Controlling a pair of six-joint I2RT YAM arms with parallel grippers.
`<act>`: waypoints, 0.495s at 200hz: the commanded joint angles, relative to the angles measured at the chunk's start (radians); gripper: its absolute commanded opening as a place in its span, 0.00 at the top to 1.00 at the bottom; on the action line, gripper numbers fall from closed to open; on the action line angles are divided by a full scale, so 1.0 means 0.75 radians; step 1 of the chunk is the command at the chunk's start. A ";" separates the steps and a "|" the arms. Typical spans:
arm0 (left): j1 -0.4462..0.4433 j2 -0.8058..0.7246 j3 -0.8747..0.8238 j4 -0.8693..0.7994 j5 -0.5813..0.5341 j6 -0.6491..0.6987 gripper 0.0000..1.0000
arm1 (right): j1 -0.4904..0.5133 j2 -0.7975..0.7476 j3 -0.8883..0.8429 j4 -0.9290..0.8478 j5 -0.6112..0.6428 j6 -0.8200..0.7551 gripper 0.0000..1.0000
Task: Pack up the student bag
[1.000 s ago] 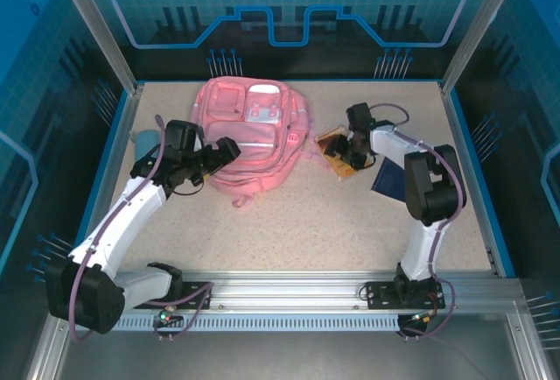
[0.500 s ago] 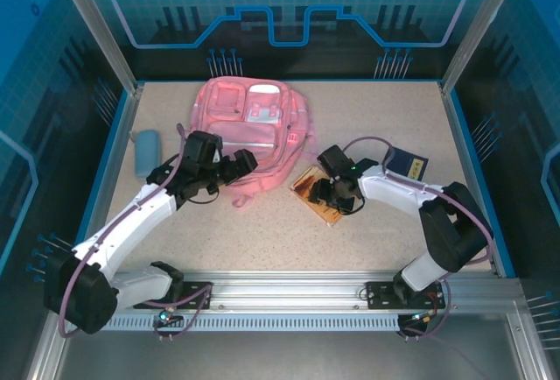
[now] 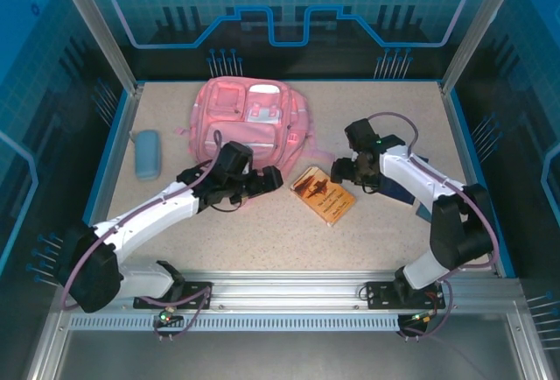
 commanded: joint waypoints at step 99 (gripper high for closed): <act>-0.183 0.182 0.052 0.176 -0.050 -0.151 0.02 | -0.006 0.255 0.055 -0.062 -0.262 -0.236 0.38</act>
